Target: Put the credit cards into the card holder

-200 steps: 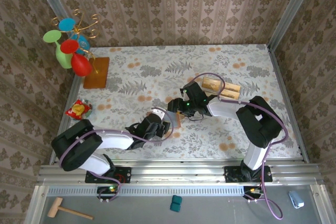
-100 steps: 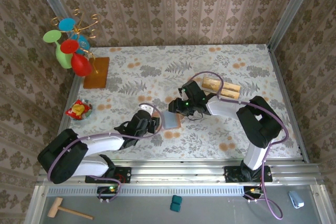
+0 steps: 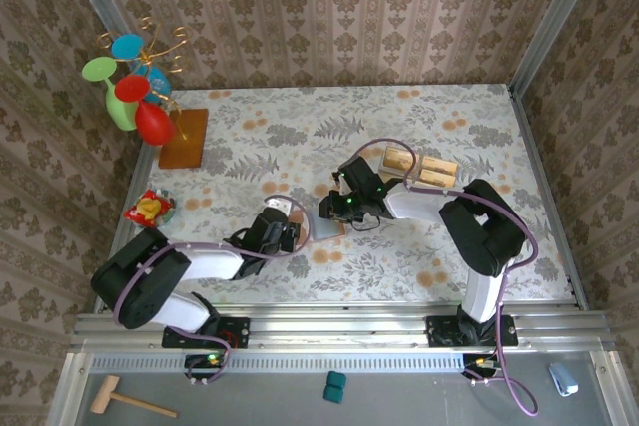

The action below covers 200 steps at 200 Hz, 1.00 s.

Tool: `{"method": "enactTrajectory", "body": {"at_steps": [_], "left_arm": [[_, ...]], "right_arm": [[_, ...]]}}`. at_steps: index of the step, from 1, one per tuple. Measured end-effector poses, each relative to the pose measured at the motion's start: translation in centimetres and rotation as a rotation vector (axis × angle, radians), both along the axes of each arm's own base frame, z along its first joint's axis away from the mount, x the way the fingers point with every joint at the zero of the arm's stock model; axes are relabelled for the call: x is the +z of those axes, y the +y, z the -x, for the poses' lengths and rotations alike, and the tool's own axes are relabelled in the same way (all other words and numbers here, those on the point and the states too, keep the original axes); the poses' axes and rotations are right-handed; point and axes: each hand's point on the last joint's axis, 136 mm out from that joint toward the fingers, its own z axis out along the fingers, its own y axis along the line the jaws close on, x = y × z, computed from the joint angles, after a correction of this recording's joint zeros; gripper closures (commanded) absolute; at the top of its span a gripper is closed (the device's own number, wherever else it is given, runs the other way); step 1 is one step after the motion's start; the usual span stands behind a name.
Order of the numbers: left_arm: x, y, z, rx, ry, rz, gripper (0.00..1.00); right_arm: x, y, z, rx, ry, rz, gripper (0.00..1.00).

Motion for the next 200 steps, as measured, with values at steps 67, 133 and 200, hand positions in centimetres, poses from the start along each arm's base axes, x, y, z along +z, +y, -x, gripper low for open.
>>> {"method": "enactTrajectory", "body": {"at_steps": [67, 133, 200], "left_arm": [[0.0, -1.0, -1.0, -0.019, -0.014, 0.013, 0.67], [0.1, -1.1, -1.0, -0.028, -0.013, 0.013, 0.67], [0.1, -1.3, -1.0, -0.040, -0.010, 0.012, 0.68]], "right_arm": [[-1.2, -0.6, 0.2, -0.012, 0.013, 0.030, 0.78], [-1.4, -1.9, -0.3, -0.009, 0.006, 0.065, 0.78], [-0.7, -2.6, -1.5, -0.012, -0.022, 0.086, 0.78]]}}
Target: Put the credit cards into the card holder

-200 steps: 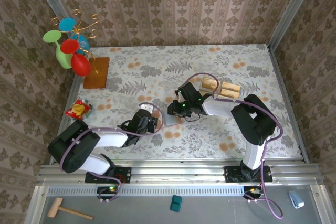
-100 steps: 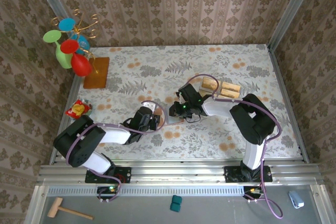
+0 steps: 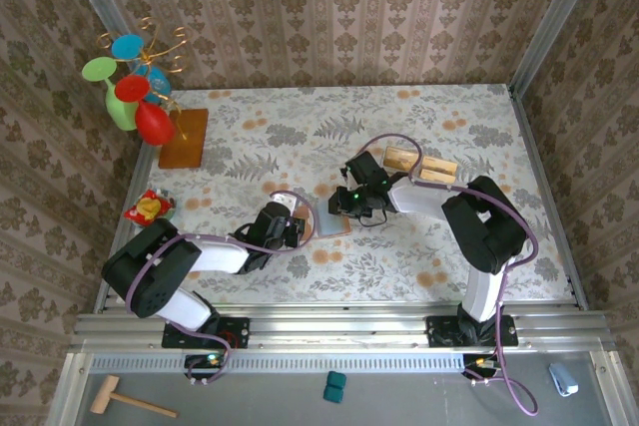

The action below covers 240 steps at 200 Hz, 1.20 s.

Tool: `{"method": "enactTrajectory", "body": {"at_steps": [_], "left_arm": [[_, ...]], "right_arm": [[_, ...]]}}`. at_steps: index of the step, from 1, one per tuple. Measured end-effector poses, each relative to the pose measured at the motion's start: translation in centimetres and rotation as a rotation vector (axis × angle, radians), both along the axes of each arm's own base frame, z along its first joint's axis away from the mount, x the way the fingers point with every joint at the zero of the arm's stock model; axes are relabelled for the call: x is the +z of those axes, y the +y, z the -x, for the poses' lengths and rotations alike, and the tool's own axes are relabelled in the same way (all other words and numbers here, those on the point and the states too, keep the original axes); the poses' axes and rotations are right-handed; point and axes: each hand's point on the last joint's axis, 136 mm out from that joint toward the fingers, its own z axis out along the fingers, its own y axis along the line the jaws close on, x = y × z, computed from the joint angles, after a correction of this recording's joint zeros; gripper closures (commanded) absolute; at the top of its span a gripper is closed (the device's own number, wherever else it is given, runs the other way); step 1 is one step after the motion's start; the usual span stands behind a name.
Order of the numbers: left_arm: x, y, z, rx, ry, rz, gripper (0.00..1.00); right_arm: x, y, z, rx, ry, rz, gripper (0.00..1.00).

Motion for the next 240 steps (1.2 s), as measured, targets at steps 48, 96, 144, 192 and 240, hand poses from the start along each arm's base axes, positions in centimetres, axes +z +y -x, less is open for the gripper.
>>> {"method": "enactTrajectory", "body": {"at_steps": [48, 96, 144, 192, 240], "left_arm": [[0.0, 0.0, 0.0, -0.001, 0.000, 0.000, 0.68], [0.0, -0.1, 0.0, -0.005, 0.002, 0.003, 0.68], [0.0, -0.3, 0.0, -0.009, 0.009, 0.001, 0.68], [0.2, -0.3, 0.2, -0.020, 0.013, -0.004, 0.55], [3.5, -0.2, 0.3, -0.029, -0.041, 0.033, 0.47]], "right_arm": [[-0.4, 0.1, -0.1, 0.009, 0.000, 0.007, 0.78], [-1.7, 0.2, 0.0, 0.008, 0.020, 0.015, 0.78], [-1.7, 1.4, 0.2, 0.018, 0.010, -0.008, 0.79], [-1.7, 1.6, 0.2, 0.010, 0.016, -0.019, 0.78], [-1.8, 1.7, 0.1, 0.002, 0.010, -0.030, 0.78]]}}
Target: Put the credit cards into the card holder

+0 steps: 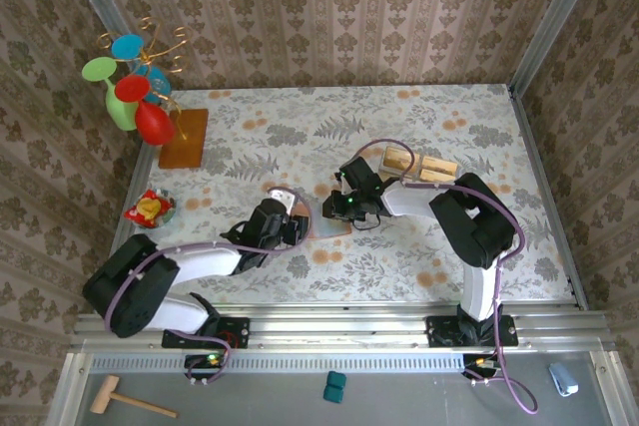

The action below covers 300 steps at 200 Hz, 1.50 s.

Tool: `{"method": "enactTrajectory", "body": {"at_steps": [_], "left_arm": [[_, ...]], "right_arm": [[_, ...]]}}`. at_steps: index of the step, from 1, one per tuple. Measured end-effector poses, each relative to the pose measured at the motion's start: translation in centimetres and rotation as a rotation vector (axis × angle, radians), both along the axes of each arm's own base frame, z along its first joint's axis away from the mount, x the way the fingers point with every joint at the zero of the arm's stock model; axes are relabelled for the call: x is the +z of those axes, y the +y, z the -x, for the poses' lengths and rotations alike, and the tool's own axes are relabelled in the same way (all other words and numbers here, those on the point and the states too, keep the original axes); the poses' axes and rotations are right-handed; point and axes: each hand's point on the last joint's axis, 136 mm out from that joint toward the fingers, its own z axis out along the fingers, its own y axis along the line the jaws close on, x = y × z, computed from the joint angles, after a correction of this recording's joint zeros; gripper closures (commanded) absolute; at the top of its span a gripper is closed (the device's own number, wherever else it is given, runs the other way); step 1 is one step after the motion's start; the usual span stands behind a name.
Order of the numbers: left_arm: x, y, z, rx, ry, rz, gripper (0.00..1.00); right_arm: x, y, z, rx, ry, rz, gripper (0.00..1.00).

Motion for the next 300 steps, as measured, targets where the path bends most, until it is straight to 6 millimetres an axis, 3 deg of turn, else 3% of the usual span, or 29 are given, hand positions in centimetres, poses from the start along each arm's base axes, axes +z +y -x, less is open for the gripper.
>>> {"method": "enactTrajectory", "body": {"at_steps": [38, 126, 254, 300], "left_arm": [[1.6, -0.5, -0.1, -0.016, -0.022, 0.031, 0.46], [-0.6, -2.4, 1.9, -0.115, 0.035, -0.022, 0.47], [-3.0, -3.4, 1.7, -0.131, 0.068, -0.071, 0.50], [-3.1, -3.5, 1.5, -0.123, 0.055, -0.074, 0.50]], "right_arm": [[0.1, 0.2, -0.1, 0.001, -0.003, -0.011, 0.78], [0.1, 0.2, -0.1, -0.008, 0.004, -0.014, 0.79], [0.1, 0.2, 0.0, -0.011, 0.007, -0.022, 0.78], [0.3, 0.2, -0.2, -0.016, 0.005, -0.029, 0.71]]}}
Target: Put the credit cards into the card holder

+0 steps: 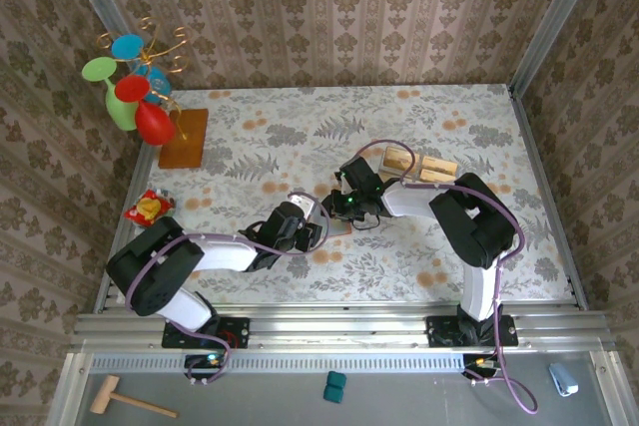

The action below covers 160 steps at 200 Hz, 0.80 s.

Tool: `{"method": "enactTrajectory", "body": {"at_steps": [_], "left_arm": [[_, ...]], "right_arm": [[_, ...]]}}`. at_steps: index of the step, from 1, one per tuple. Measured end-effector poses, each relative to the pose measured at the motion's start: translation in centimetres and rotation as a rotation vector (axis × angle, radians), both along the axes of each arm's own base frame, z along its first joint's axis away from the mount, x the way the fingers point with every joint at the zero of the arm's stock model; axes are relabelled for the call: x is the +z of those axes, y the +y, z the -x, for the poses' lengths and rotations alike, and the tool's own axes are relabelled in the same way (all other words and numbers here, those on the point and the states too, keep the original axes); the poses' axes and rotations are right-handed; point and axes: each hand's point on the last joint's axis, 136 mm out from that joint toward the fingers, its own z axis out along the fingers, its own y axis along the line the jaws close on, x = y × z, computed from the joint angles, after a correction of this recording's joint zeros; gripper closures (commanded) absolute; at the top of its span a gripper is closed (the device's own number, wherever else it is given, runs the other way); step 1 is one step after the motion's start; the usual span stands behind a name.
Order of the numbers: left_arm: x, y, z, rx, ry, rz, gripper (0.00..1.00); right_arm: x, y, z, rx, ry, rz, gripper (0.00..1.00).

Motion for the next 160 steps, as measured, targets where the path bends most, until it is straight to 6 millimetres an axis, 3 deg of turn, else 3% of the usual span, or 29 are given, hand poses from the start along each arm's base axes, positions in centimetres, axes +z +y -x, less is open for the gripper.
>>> {"method": "enactTrajectory", "body": {"at_steps": [35, 64, 160], "left_arm": [[0.0, 0.0, 0.0, 0.000, -0.001, 0.002, 0.51], [0.0, -0.1, -0.1, 0.001, -0.003, 0.004, 0.52], [0.0, -0.1, -0.1, 0.003, -0.006, 0.004, 0.52]], "right_arm": [[1.8, -0.8, -0.9, -0.029, -0.025, -0.019, 0.61], [3.0, -1.4, -1.6, -0.046, -0.049, -0.034, 0.59], [0.8, -1.6, -0.5, -0.047, 0.010, -0.031, 0.59]]}}
